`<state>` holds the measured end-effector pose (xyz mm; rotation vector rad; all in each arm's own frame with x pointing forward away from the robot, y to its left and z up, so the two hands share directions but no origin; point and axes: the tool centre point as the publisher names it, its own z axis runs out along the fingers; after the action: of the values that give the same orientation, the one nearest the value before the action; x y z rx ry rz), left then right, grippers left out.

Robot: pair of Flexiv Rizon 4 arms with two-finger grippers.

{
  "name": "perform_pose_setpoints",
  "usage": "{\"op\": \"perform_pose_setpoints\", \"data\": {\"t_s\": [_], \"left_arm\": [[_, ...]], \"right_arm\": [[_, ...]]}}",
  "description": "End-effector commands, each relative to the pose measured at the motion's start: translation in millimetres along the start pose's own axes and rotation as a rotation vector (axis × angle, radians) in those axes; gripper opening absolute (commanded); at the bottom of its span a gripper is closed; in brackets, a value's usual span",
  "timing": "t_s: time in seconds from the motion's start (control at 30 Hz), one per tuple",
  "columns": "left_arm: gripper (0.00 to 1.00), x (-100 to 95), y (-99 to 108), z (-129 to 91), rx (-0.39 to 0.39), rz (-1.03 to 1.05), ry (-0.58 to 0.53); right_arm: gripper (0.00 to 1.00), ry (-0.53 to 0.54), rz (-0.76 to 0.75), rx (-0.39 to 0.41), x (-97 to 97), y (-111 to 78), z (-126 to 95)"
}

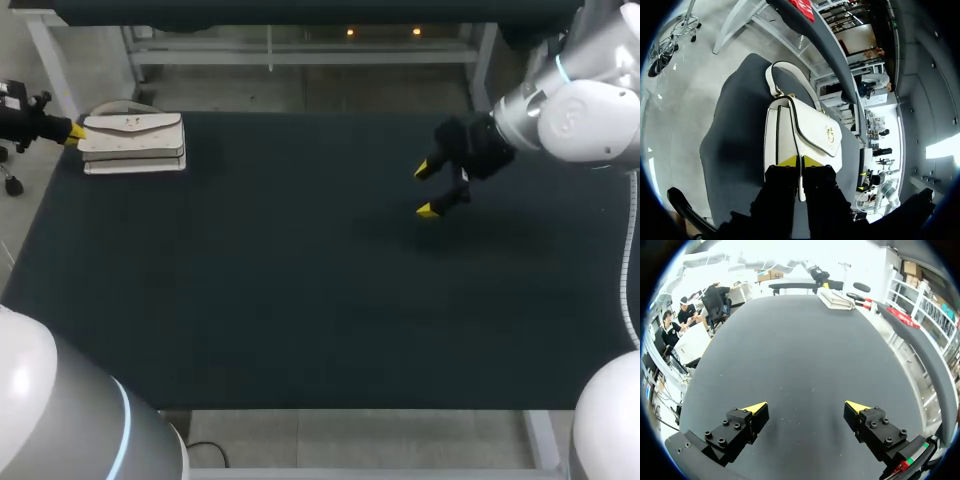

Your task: Pick up the bag, open it, inspect its contents, close it, and place it on the opposite side

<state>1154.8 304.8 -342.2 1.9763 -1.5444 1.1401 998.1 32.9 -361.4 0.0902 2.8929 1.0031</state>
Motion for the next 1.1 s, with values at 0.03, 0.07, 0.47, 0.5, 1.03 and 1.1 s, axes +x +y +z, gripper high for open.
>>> {"op": "perform_pose_setpoints", "data": {"t_s": [0.03,0.07,0.47,0.5,1.03,1.1], "left_arm": [[0.0,1.1,5.6,6.5,-0.134,0.016,0.031],[0.0,3.9,10.7,9.8,-0.144,0.025,0.039],[0.0,30.1,60.1,39.2,-0.216,0.085,0.103],[0.0,31.4,62.9,40.0,-0.219,0.087,0.106],[0.0,56.4,105.1,39.8,-0.27,0.142,0.087],[0.0,56.4,105.1,39.8,-0.27,0.142,0.087]], "right_arm": [[1.0,-0.001,-0.001,-0.002,0.0,-0.5,0.9],[1.0,-0.001,-0.001,-0.002,0.0,-0.5,0.9],[1.0,-0.001,-0.001,-0.002,0.0,-0.5,0.9],[1.0,-0.001,-0.001,-0.002,0.0,-0.5,0.9],[1.0,-0.001,-0.001,-0.002,0.0,-0.5,0.9],[1.0,-0.001,-0.001,-0.002,0.0,-0.5,0.9]]}}
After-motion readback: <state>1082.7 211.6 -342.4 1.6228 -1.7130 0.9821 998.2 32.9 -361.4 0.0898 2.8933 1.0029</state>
